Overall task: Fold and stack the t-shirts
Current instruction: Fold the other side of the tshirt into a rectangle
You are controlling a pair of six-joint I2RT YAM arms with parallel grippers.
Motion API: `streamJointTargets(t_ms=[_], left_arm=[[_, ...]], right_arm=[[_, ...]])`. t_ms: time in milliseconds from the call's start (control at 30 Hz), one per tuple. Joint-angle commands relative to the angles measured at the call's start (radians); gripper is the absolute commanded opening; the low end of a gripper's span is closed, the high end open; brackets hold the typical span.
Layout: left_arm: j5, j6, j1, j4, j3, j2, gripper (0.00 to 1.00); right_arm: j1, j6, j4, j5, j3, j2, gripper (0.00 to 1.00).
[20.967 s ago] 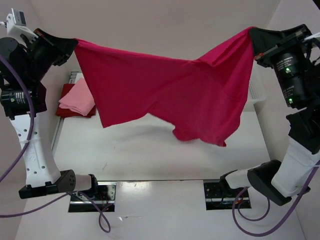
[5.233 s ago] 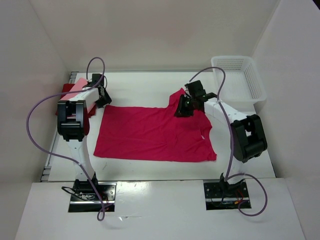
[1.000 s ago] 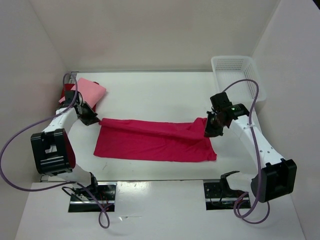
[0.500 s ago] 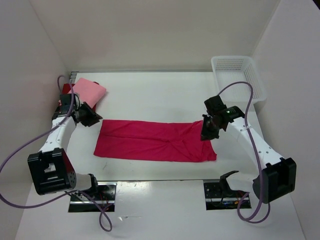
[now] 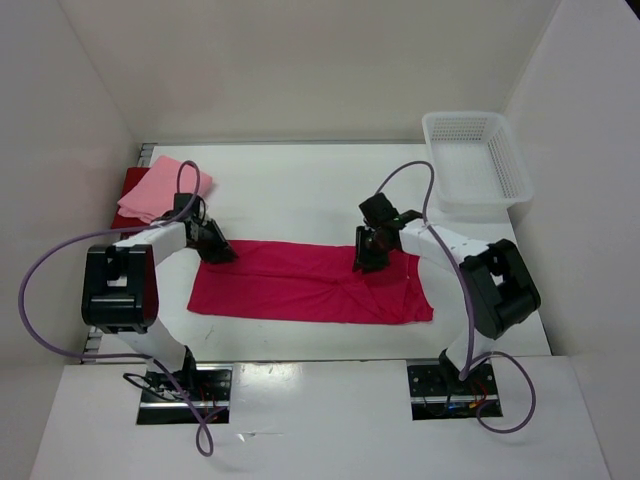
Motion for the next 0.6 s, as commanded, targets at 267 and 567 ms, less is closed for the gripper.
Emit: streamJointTargets(t_ms=[267,567], left_arm=[[0.030,0.016,0.039,0.002,-0.066,-0.045,0.26],[0.030,0.035,0.039,-0.054,-0.087,-0.085,0.26]], right_arm=[[0.047,0.000,0.076,0.091,-0.040,0.005,0.29],[0.056,-0.032,-0.003,0.077,-0.058,-0.004,0.11]])
